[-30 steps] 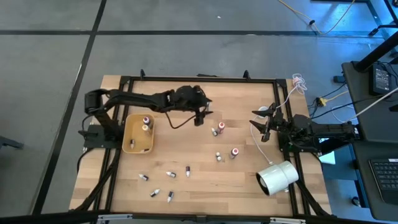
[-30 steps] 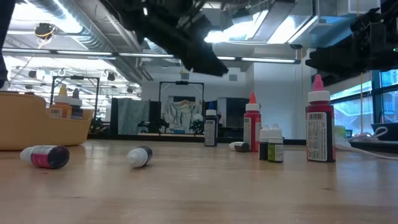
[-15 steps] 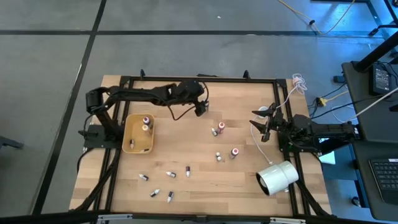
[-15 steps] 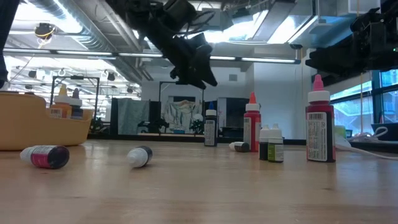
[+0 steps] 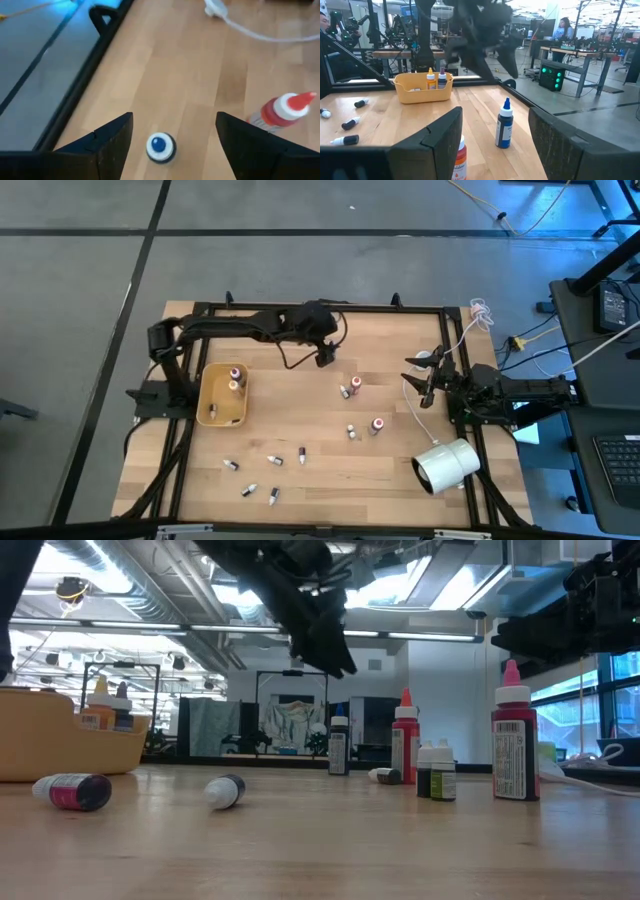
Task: Pick & Place food coloring
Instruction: Put the large blue food coloring bottle into the yellow bin
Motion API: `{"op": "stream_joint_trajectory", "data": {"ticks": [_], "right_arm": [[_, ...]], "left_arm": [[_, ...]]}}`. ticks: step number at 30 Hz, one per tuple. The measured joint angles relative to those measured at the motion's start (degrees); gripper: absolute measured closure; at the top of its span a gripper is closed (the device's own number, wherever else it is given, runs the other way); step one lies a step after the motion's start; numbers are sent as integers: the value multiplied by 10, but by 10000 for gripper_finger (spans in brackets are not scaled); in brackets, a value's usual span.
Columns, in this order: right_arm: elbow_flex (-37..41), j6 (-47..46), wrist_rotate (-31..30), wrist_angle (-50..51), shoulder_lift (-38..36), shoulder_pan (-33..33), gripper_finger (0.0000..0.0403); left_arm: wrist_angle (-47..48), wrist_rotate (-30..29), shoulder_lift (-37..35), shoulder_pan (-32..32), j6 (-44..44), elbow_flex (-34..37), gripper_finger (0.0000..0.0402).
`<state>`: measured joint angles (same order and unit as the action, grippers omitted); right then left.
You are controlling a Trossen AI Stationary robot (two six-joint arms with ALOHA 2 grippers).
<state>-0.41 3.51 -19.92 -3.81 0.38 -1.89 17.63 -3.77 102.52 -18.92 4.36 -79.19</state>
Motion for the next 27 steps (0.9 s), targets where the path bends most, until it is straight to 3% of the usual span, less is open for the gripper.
{"op": "stream_joint_trajectory", "data": {"ticks": [10,15,27], "right_arm": [[0,0,0,0,0,0,173],[0,0,0,0,0,0,173],[0,0,0,0,0,0,173]], "left_arm": [[69,3,86,-23,15,-77,121],[84,35,100,-35,14,-78,121],[91,33,127,-33,44,-78,121]]}}
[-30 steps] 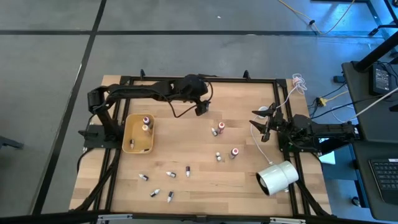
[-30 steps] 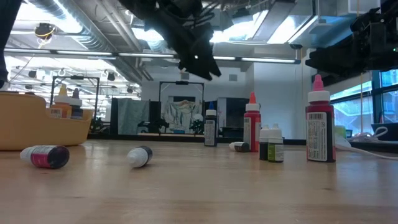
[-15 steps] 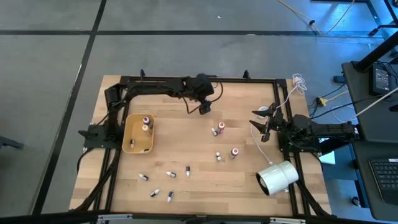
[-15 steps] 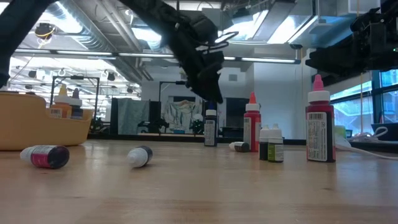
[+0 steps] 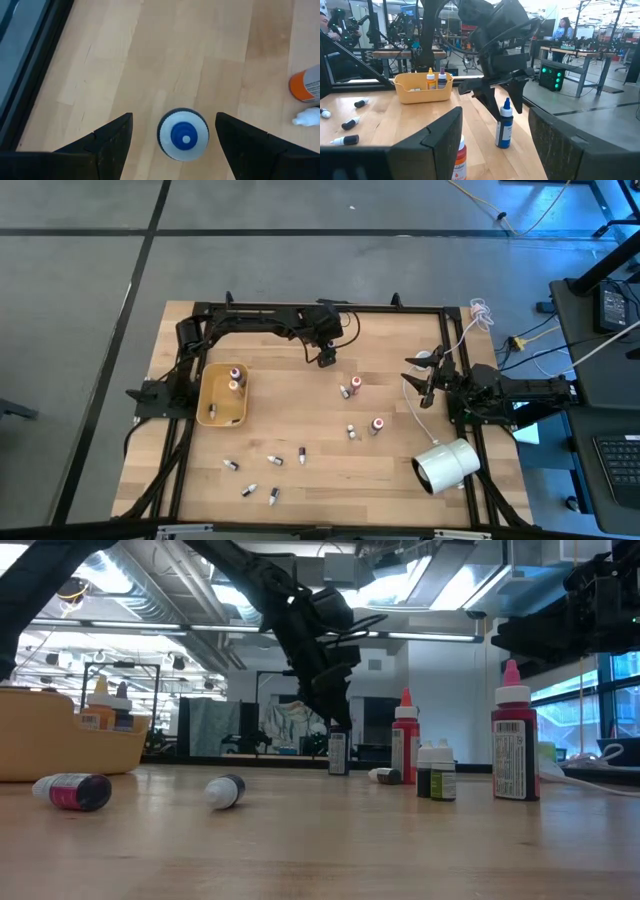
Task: Pick & Place food coloring
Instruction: Put the large blue food coloring bottle into the yellow bin
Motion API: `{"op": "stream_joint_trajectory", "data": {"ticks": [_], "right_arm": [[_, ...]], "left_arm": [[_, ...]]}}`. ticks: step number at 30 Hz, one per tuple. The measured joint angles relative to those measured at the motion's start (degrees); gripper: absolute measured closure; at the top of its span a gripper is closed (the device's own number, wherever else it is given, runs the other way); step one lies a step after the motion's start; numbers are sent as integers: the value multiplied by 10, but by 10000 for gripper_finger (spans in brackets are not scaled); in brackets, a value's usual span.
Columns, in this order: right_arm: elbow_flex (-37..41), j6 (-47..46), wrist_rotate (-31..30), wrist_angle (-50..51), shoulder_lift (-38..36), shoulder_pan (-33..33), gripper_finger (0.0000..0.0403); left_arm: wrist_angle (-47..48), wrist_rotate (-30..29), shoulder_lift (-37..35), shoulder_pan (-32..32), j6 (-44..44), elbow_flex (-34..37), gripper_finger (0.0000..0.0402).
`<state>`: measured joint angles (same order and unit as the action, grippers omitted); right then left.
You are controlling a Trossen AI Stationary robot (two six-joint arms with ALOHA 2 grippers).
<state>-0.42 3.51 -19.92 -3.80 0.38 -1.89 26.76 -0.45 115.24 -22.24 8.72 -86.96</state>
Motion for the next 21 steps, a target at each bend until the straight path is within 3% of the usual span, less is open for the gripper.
{"op": "stream_joint_trajectory", "data": {"ticks": [5,21], "right_arm": [[0,0,0,0,0,0,173],[0,0,0,0,0,0,173]], "left_arm": [[-1,0,0,0,0,1,125],[2,1,0,1,-15,3,198]]}}
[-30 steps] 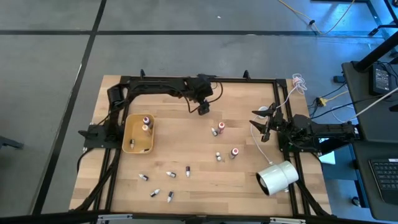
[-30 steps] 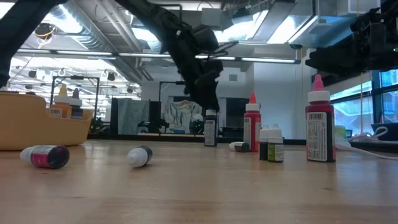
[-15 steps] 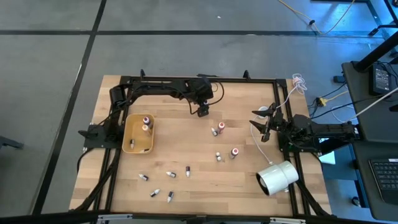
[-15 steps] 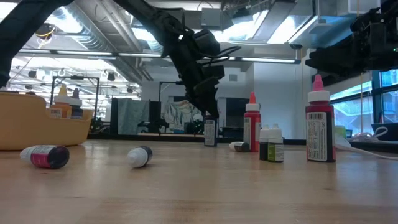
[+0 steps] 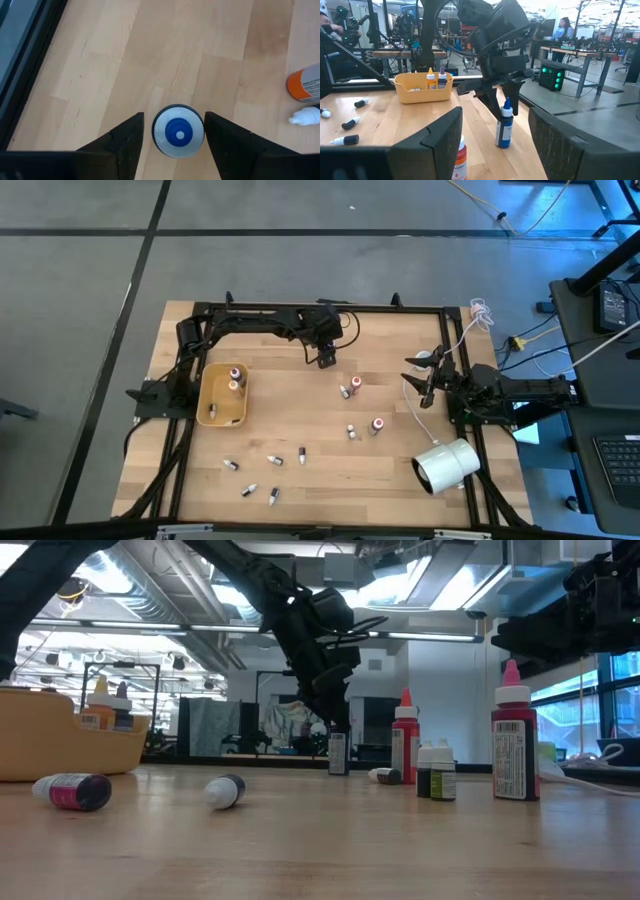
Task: Pick & Place food coloring
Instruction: Put the large blue food coloring bottle into the yellow bin
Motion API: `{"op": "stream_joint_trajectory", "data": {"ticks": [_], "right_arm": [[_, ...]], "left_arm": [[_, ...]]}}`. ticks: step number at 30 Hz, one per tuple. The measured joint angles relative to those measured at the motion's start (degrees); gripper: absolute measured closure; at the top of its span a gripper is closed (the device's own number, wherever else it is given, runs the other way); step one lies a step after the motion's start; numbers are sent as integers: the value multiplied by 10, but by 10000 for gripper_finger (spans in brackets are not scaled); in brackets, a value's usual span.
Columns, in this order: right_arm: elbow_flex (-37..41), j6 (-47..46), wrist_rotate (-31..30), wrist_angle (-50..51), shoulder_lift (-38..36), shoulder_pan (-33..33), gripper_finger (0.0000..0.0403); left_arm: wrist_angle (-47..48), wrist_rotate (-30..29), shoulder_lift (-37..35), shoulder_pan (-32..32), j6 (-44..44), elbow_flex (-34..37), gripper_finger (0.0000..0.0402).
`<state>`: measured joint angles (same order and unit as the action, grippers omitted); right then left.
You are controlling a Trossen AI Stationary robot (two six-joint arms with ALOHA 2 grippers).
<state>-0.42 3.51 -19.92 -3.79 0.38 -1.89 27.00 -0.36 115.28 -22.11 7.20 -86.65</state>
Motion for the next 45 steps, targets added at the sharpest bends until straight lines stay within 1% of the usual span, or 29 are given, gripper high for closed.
{"op": "stream_joint_trajectory", "data": {"ticks": [6,12,18,24,29,40,45], "right_arm": [[0,0,0,0,0,0,173],[0,0,0,0,0,0,173],[0,0,0,0,0,0,173],[0,0,0,0,0,0,173],[0,0,0,0,0,0,173],[0,1,0,0,0,0,173],[0,2,0,0,0,0,173]], "left_arm": [[0,0,0,2,0,0,206],[3,-1,0,7,15,0,201],[-1,-36,0,12,26,0,201],[2,-40,7,14,26,1,203],[5,-31,15,14,26,1,202],[-21,-32,19,14,40,0,243],[-19,-32,19,16,40,0,246]]}}
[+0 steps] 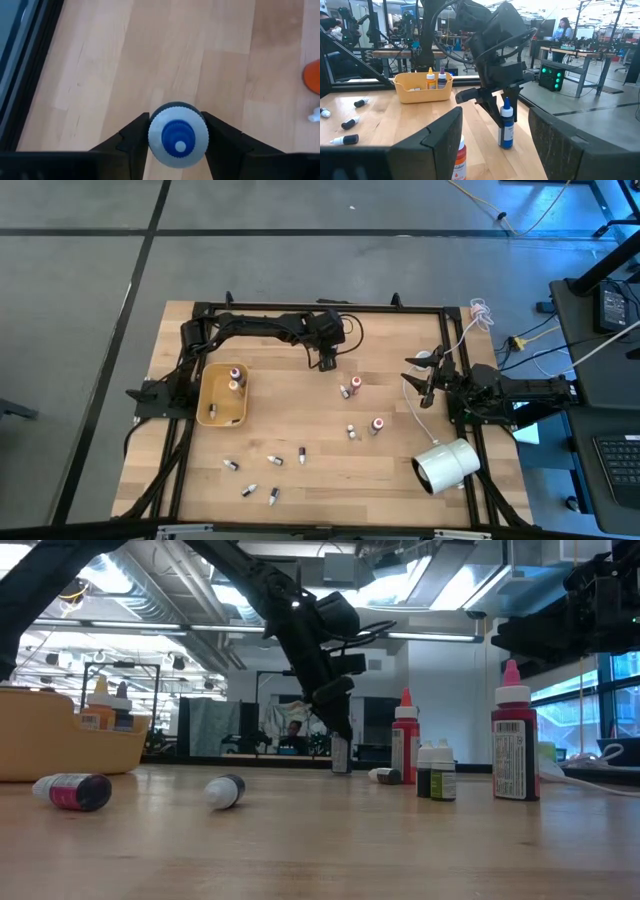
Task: Pick & Place food coloring
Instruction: Put the large blue food coloring bottle into the yellow bin
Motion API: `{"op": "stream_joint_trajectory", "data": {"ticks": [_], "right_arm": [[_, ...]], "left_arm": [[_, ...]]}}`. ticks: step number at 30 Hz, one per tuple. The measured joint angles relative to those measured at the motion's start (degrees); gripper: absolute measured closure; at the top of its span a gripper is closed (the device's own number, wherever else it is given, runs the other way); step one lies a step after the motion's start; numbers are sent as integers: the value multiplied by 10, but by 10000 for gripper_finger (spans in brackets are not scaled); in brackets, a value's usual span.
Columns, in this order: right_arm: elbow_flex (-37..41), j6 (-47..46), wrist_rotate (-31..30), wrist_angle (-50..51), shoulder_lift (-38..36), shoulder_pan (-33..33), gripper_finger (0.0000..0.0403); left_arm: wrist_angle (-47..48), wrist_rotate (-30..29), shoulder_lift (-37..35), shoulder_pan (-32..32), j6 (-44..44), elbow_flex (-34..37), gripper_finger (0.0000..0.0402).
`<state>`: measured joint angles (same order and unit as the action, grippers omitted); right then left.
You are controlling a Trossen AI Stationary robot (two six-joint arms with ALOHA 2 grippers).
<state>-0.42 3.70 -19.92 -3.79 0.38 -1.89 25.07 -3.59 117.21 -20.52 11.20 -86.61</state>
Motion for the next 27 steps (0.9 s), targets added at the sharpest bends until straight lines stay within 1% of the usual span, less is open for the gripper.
{"op": "stream_joint_trajectory", "data": {"ticks": [3,7,10,15,18,21,27], "right_arm": [[0,0,0,0,0,0,173],[0,0,0,0,0,0,173],[0,0,0,0,0,0,173],[0,-2,0,0,0,0,173],[0,-4,0,0,0,0,173],[0,-4,0,0,0,0,173],[0,-4,0,0,0,0,173]], "left_arm": [[26,-13,-12,5,-16,0,243],[86,-23,-56,16,-35,-13,249],[128,-26,-105,23,-59,-14,250],[222,-29,-200,37,-142,-9,244],[276,-57,-262,51,-204,23,247],[311,-78,-325,71,-278,70,250],[340,-128,-461,130,-431,190,244]]}}
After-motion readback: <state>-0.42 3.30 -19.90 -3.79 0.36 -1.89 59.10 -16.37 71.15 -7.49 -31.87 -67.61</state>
